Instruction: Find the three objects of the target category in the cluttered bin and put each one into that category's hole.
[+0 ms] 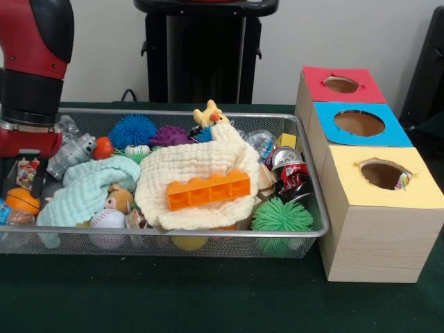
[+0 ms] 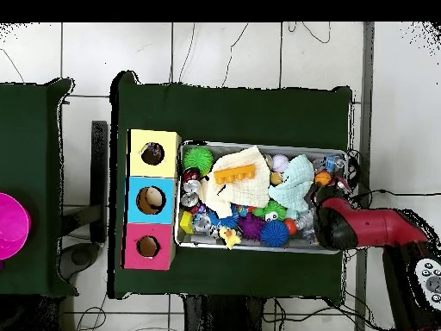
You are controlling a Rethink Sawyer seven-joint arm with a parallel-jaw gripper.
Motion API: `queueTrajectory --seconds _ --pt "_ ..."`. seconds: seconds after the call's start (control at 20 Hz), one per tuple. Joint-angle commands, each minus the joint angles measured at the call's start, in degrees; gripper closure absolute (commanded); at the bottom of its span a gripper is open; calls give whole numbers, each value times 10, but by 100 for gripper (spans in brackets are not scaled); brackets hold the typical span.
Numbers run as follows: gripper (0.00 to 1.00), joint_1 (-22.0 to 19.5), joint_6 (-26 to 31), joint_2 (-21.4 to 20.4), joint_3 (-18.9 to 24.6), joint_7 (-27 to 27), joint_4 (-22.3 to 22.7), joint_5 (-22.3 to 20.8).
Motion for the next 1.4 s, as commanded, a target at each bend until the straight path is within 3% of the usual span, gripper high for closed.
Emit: queueTrajectory --seconds 0.05,0.3,0.6,0.75,1.4 --pt "0 12 8 65 -68 104 -85 -1" --pt "0 -13 30 56 -40 68 -54 25" --pt "0 -9 77 15 -56 62 -10 61" --pt "0 -30 103 0 -39 37 17 85" --pt "0 -48 124 4 -27 26 40 110"
